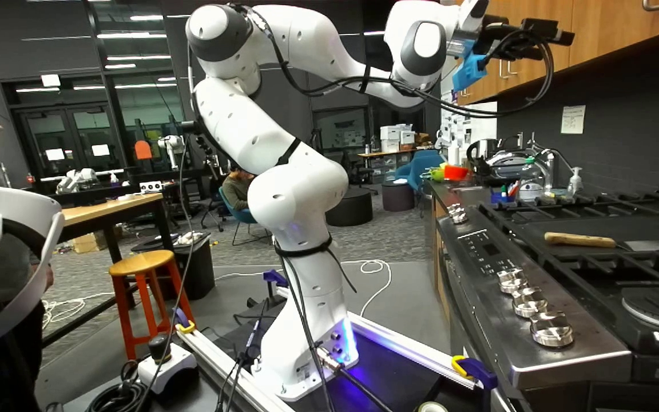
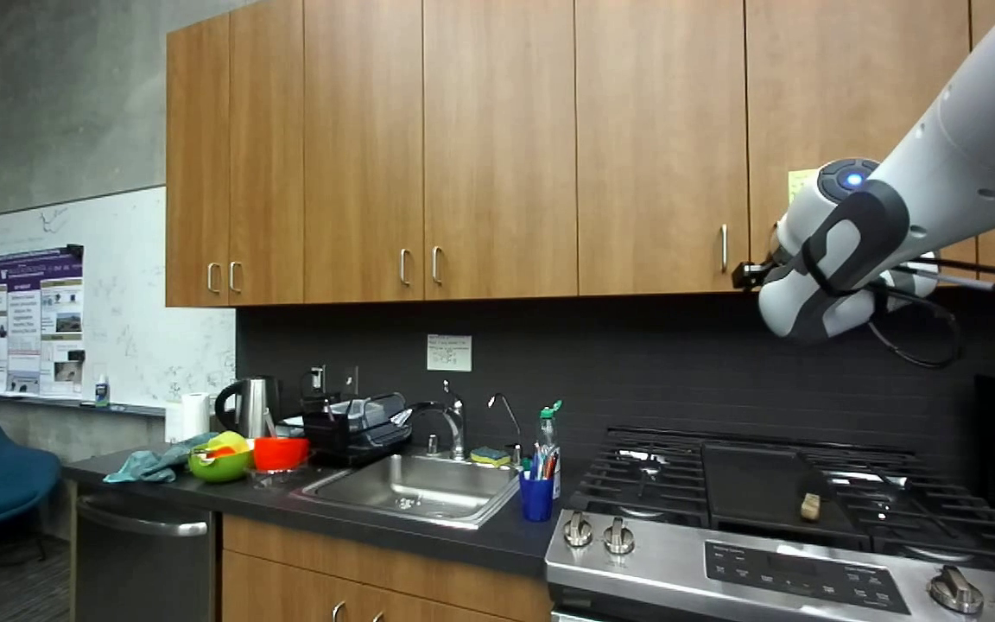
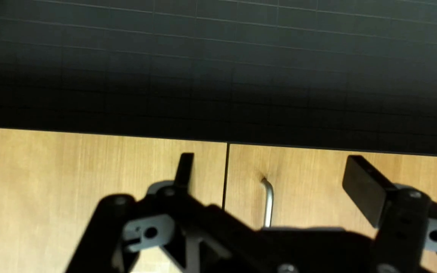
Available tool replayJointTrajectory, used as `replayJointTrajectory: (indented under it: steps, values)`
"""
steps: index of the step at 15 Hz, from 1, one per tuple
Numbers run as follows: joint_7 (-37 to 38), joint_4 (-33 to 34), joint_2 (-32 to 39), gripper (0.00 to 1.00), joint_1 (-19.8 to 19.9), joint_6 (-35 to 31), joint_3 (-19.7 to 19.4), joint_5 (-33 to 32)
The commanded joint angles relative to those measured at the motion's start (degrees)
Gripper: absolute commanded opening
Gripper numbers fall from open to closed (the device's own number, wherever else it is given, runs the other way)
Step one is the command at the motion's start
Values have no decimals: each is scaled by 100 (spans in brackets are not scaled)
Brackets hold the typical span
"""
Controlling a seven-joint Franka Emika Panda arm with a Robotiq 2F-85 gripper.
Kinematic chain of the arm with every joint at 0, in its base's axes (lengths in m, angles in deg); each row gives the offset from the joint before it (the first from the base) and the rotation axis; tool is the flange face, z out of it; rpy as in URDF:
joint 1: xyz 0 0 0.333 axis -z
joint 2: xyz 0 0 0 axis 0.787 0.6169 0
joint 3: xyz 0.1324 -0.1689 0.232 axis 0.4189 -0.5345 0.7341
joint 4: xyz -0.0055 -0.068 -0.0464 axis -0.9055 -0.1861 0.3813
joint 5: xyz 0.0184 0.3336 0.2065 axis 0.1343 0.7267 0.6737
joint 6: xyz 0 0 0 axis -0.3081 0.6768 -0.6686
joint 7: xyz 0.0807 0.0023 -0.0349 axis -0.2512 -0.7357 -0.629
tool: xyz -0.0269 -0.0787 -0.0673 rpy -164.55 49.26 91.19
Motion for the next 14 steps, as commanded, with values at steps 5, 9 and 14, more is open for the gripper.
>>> replayJointTrajectory:
  steps: [5,9,14]
  values:
    - [-127,2,30,100,-24,7,-40,122]
    - [-127,2,30,100,-26,7,-39,122]
    - [536,511,-145,100,718,308,613,396]
